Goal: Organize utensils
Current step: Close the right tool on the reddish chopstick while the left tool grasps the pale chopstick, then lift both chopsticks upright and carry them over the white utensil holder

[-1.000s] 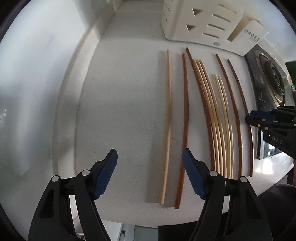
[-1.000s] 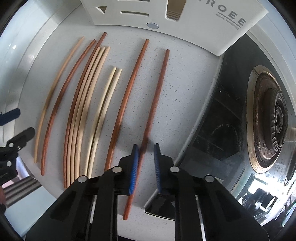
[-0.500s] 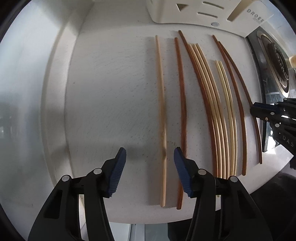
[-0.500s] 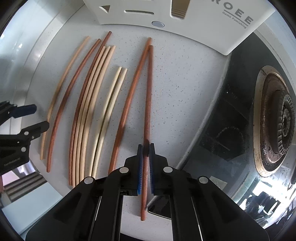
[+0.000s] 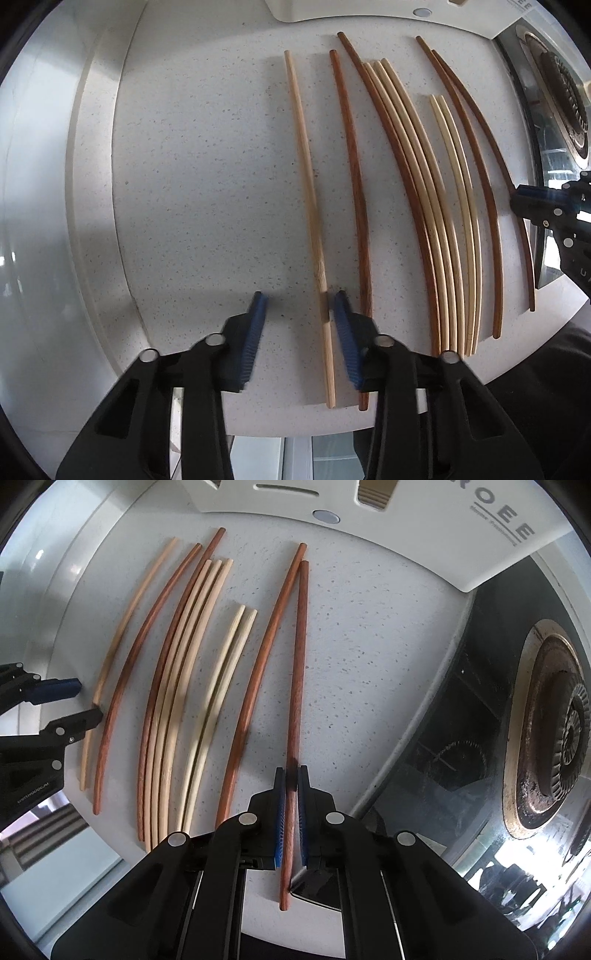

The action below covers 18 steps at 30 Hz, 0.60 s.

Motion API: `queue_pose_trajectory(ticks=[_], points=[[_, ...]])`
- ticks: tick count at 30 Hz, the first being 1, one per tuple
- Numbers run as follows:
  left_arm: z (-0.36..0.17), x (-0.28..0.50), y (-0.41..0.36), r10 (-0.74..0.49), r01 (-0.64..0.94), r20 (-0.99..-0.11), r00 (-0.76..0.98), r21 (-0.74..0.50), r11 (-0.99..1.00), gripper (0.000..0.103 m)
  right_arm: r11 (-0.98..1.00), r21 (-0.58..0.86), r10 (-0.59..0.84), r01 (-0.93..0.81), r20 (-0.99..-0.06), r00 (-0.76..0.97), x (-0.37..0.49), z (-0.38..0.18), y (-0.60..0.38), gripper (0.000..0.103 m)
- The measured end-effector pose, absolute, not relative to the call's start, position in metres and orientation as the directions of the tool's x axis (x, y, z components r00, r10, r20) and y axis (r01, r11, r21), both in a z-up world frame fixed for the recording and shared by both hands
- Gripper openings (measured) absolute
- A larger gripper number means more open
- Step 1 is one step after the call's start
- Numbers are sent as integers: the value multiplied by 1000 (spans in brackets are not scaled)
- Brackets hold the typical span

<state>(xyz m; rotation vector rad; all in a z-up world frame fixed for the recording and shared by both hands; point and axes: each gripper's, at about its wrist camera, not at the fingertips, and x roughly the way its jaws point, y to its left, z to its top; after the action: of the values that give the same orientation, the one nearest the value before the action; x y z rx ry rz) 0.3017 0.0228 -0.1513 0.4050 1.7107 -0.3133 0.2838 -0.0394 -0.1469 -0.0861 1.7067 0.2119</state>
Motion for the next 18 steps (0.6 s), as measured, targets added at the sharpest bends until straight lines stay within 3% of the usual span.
queue_pose_trajectory(ticks=[2,9,18], points=[[-149,305,26,100,423,-984,-146,29,906,6,981,97,71,-171,-986,-154,285,-148,-38,7],[-159,298,36,65,390,-987,-147,3,921,6,976,96,68,-197,-987,-144,287,-147,-34,7],[-128,274,92,-14,287,-998,-64,-32,957,6,960,147,129,-238,-987,-91,269,-135,-36,7]])
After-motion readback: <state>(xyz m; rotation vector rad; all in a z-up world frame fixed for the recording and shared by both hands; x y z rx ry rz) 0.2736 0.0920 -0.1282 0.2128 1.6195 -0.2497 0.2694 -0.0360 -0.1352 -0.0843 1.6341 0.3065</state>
